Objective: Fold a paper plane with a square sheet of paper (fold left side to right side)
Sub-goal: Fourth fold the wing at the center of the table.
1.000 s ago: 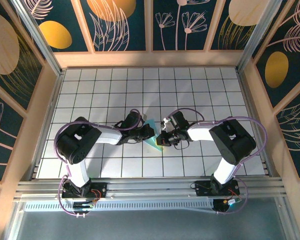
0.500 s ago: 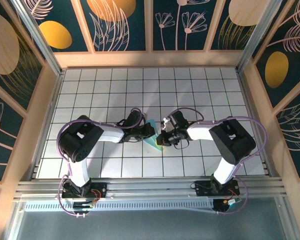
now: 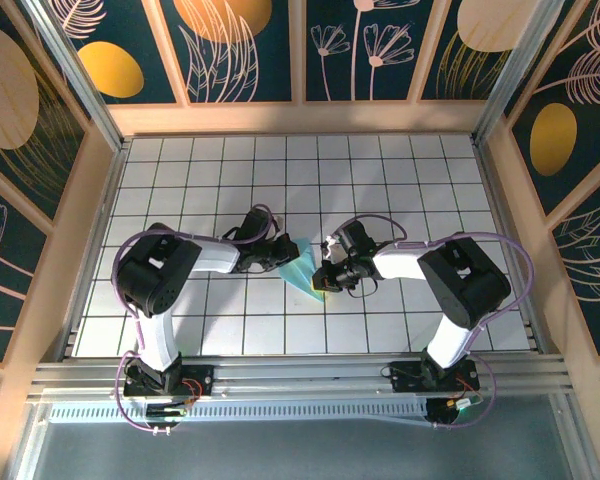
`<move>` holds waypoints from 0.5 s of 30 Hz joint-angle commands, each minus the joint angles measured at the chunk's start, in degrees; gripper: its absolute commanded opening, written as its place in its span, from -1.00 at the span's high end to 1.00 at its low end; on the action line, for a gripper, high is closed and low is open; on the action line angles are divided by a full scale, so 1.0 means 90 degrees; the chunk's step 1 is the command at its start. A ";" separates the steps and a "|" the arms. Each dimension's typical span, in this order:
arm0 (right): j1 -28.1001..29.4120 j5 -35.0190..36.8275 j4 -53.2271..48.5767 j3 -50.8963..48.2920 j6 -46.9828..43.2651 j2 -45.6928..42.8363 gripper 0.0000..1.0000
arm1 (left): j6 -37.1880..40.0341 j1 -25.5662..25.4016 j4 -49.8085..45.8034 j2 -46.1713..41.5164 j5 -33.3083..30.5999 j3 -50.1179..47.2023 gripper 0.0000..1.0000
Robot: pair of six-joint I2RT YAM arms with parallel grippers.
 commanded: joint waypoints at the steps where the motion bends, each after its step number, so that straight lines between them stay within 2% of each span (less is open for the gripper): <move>1: 0.0044 0.0759 -0.1067 -0.0234 -0.0132 0.0345 1.00 | 0.0620 0.0516 -0.0431 0.0311 -0.0978 0.0165 1.00; 8: 0.0058 0.0708 -0.1023 -0.0261 -0.0102 0.0288 1.00 | 0.0890 0.1024 -0.0260 0.0407 -0.0932 0.0234 1.00; 15: 0.0059 0.0630 -0.0894 -0.0256 -0.0049 0.0254 1.00 | 0.1291 0.1133 -0.0413 -0.0027 -0.0952 0.0365 1.00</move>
